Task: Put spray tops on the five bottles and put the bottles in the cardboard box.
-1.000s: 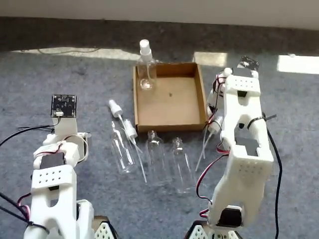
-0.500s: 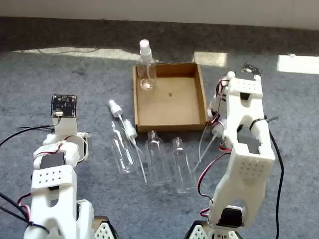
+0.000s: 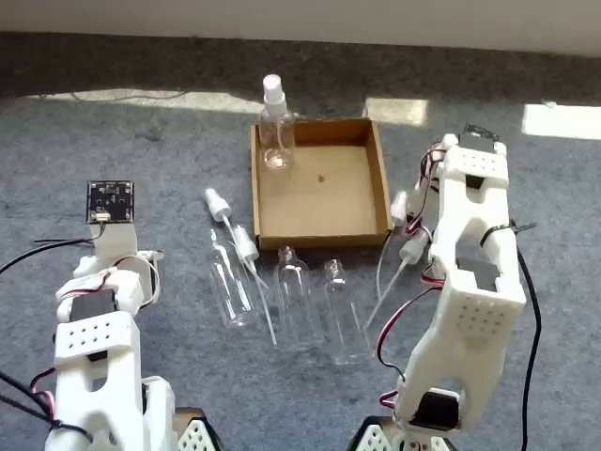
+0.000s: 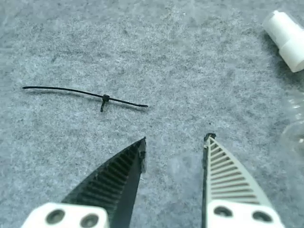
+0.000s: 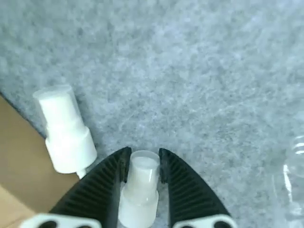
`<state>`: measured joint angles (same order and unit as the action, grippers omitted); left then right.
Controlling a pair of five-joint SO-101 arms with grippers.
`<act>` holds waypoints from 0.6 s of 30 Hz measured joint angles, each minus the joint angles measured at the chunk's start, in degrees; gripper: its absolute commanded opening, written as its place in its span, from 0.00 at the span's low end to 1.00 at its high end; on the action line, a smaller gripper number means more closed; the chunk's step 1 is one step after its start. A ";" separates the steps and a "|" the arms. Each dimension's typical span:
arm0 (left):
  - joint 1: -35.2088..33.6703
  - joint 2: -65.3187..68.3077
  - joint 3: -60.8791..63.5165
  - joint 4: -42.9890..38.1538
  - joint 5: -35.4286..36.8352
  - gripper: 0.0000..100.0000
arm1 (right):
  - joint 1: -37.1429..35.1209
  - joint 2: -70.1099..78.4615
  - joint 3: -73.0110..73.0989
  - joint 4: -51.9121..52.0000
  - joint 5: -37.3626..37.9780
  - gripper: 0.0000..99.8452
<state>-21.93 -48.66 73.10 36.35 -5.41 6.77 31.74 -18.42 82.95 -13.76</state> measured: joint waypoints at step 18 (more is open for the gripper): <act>-8.00 0.00 0.00 -4.22 0.00 0.19 | -30.68 -23.82 -25.67 16.88 1.93 0.00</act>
<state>-29.93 -48.66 73.10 32.13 -5.41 -23.91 7.91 -44.09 99.82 -11.82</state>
